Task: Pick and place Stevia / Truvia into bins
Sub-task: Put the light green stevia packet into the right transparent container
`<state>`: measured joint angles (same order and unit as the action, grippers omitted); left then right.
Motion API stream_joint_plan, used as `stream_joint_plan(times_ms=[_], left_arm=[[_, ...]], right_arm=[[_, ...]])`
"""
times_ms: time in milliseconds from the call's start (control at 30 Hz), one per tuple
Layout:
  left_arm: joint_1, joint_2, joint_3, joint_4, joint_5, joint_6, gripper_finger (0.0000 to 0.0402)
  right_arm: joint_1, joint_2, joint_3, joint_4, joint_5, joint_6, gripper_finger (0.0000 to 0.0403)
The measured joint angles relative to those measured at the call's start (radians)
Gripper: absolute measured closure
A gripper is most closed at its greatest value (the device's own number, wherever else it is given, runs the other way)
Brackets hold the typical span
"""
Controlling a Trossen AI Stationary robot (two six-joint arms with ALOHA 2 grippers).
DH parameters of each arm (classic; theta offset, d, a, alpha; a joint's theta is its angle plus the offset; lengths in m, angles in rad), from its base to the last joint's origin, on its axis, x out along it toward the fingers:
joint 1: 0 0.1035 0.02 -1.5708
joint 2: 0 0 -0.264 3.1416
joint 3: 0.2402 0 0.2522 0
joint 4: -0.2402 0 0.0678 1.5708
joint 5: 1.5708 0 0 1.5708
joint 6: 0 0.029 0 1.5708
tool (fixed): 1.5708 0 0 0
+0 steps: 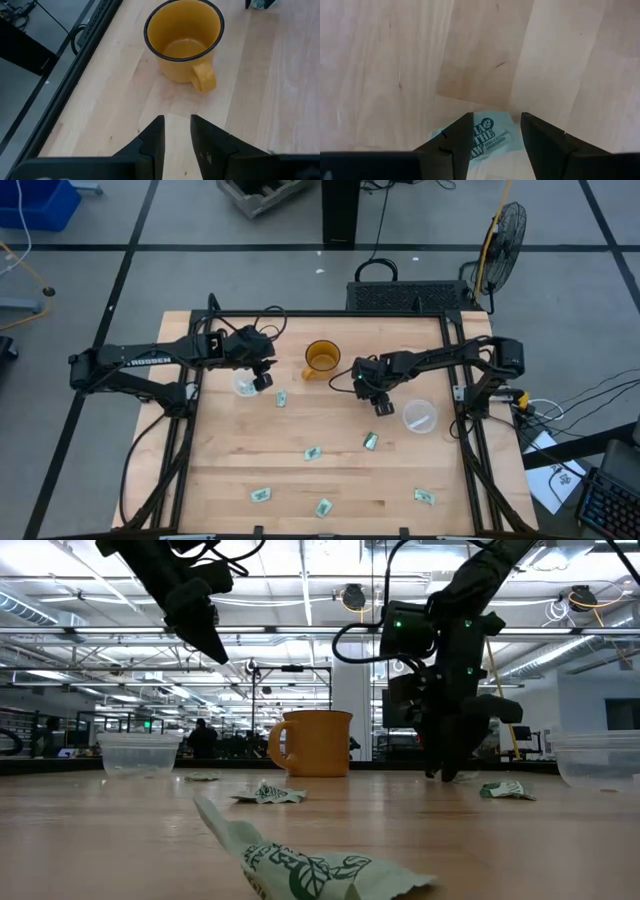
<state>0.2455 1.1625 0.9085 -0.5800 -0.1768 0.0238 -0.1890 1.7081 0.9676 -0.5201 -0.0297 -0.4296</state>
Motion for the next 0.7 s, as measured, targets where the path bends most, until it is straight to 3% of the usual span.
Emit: stream_joint_plan(times_ms=[367,700], left_arm=[[0.000,0.000,0.000,0.000,0.000,0.000,0.0302],[0.000,0.000,0.000,0.000,0.000,-0.002,0.0302]], right_arm=[[0.000,0.003,-0.001,0.052,0.063,0.027,0.0388],[0.012,-0.040,0.000,-0.029,0.224,0.256,0.0400]])
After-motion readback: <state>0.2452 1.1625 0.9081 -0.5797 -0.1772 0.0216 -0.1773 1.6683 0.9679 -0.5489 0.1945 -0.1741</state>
